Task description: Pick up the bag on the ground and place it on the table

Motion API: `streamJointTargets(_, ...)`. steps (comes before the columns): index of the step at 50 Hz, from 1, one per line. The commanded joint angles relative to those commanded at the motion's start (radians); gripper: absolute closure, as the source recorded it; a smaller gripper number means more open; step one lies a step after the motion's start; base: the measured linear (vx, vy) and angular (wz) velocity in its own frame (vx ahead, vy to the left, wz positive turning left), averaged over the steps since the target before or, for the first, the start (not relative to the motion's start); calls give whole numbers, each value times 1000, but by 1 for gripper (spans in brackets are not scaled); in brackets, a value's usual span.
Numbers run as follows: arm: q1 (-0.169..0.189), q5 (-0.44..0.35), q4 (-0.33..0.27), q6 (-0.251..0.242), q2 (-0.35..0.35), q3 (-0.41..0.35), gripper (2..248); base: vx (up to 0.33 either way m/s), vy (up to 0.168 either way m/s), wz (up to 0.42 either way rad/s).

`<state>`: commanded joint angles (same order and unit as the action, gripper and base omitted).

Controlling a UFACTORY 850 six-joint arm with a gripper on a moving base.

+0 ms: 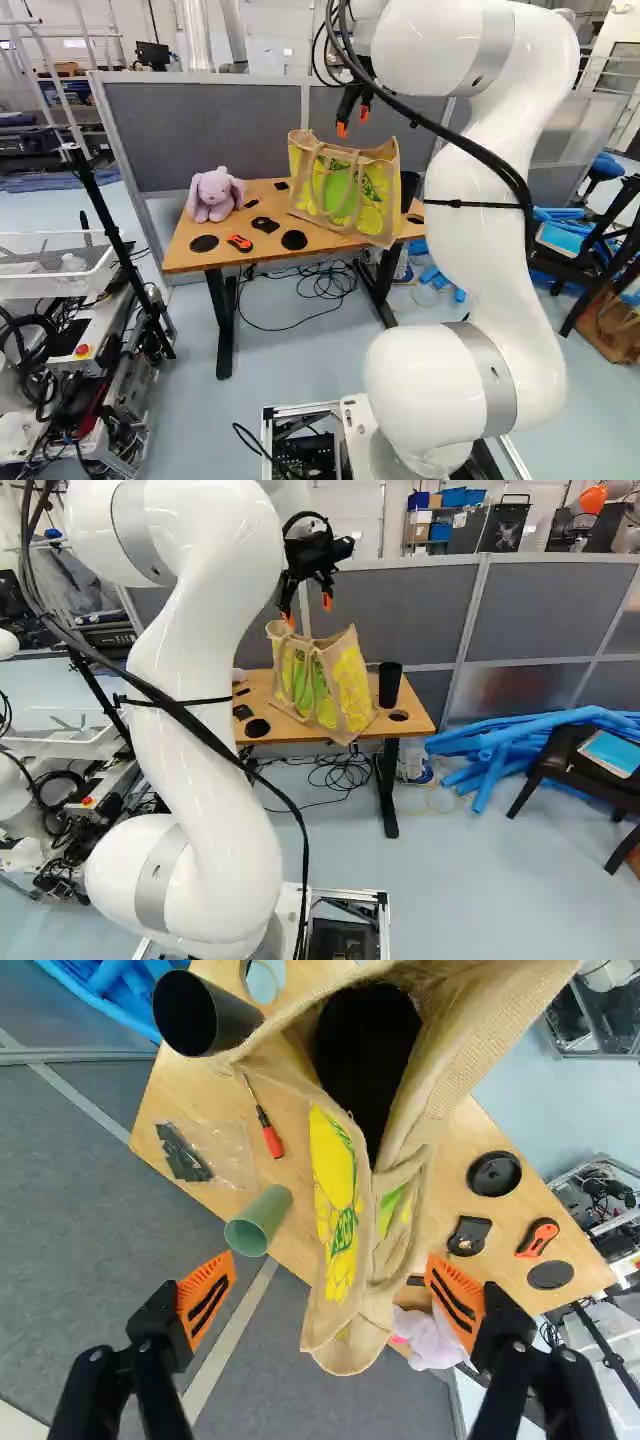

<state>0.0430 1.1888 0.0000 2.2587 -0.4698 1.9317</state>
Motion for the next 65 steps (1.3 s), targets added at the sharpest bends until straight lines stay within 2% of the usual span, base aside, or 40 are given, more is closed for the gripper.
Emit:
streamJointTargets(36, 0, 0, 0, 0, 49, 41, 3, 0, 0, 0)
streamJointTargets(65, 0, 0, 0, 0, 49, 41, 3, -21, -8, 2)
